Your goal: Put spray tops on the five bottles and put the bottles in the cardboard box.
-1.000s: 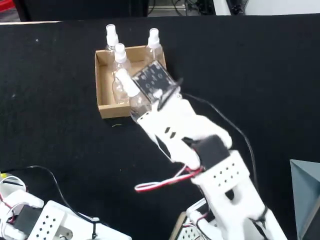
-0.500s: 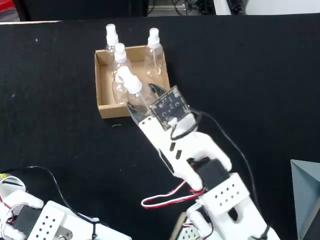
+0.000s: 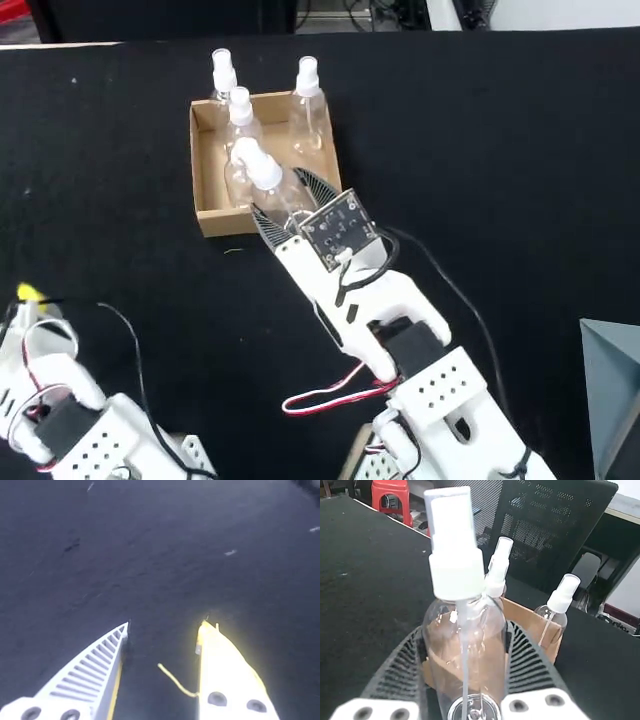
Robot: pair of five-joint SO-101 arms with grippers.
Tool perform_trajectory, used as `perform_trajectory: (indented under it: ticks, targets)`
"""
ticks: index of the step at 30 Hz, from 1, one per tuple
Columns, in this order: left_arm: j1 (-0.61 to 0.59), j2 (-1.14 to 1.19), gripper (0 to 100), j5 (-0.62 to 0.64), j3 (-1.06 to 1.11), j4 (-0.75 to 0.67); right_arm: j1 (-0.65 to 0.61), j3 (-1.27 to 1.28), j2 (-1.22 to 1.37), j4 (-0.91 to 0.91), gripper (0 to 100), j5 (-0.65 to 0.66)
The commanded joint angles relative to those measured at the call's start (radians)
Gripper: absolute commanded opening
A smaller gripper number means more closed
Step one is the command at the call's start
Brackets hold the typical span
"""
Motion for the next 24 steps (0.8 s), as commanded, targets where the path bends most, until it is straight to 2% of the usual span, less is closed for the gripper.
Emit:
perform_trajectory:
  ticks: [1,9,16,24]
  targets:
    - [0.131,-0.014,21,0.009,-0.137,0.000,0.014,0.004,-0.045,-0.035,1.5,-0.011]
    - [0.421,-0.014,21,0.011,-0.226,-0.005,0.012,0.084,-0.188,-0.032,1.5,-0.011]
    - [0.674,-0.012,21,0.011,-0.269,-0.006,-0.089,0.163,-0.274,-0.032,1.5,-0.003]
    - [0.832,-0.012,21,0.011,-0.274,-0.023,-0.184,0.211,-0.286,-0.032,1.5,-0.003]
